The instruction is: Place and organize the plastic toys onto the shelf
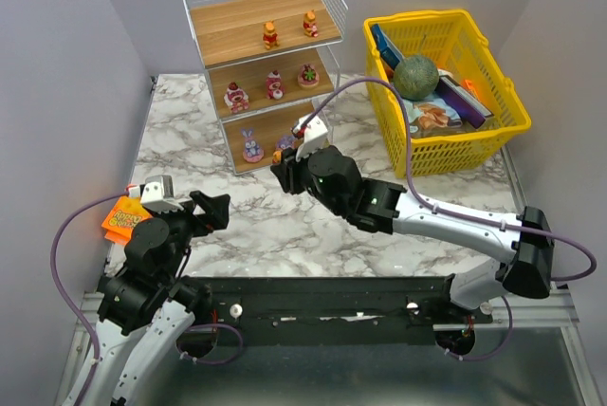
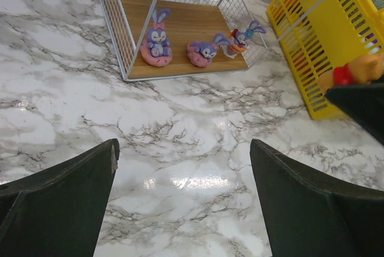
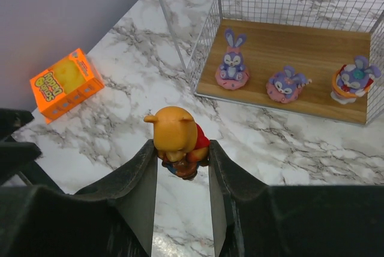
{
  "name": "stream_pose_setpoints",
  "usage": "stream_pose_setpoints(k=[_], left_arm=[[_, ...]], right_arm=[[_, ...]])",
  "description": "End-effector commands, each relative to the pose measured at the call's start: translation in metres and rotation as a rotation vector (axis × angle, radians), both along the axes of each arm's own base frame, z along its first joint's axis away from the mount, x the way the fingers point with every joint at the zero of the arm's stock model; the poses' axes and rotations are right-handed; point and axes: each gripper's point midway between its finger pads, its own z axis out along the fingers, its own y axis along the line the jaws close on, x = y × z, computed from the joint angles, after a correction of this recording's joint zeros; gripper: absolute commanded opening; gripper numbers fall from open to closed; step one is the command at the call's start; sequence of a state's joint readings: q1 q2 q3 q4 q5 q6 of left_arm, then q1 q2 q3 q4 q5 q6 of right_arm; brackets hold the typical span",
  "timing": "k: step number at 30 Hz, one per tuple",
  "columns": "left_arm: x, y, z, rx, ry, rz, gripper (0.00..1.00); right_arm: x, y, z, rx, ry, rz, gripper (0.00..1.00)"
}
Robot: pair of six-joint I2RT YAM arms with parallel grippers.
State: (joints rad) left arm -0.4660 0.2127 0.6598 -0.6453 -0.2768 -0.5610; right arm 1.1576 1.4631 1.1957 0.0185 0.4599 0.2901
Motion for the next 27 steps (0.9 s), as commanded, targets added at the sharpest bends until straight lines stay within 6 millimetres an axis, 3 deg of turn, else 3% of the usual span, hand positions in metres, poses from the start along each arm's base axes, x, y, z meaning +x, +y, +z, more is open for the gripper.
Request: stream_pose_setpoints(k=[1,2,3,4,5,7,8,10,13,27], left_arm=[[0.001,0.004,-0.002,0.009,0.009,0.022,0.99],[0.001,0.004,-0.003,0.01,0.01,0.022,0.99],[0.001,0.003,-0.003,0.009,0.01,0.02,0.99],[0.002,0.003,-0.004,0.011,0.014,0.019,0.99],[0.002,0.002,-0.004,0.013,0.016,0.015,0.99],[0.002,0.001,-0.004,0.014,0.018,0.011,0.99],[0.002,-0.001,-0.005,0.016,0.022,0.001,0.99],[0.003,-0.001,-0.005,0.019,0.023,-0.004,0.99],[0.002,-0.001,-0.004,0.017,0.018,-0.006,0.99],[0.0,-0.002,-0.002,0.01,0.004,-0.015,0.99]], right_arm=[[0.001,0.001,0.055,-0.06,0.003,0.003,0.11],[0.004,0.003,0.069,-0.051,-0.008,0.006,0.11],[0.006,0.008,0.064,-0.093,0.003,0.01,0.12],[0.009,0.012,0.078,-0.091,-0.015,0.018,0.12],[0.013,0.014,0.11,-0.045,-0.047,0.017,0.12],[0.022,0.021,0.115,-0.089,-0.076,0.01,0.13],[0.027,0.022,0.139,-0.056,-0.111,-0.001,0.13],[0.038,0.029,0.14,-0.092,-0.141,-0.012,0.13],[0.047,0.032,0.166,-0.069,-0.201,-0.014,0.13],[0.094,0.058,0.205,0.01,-0.363,0.019,0.16]])
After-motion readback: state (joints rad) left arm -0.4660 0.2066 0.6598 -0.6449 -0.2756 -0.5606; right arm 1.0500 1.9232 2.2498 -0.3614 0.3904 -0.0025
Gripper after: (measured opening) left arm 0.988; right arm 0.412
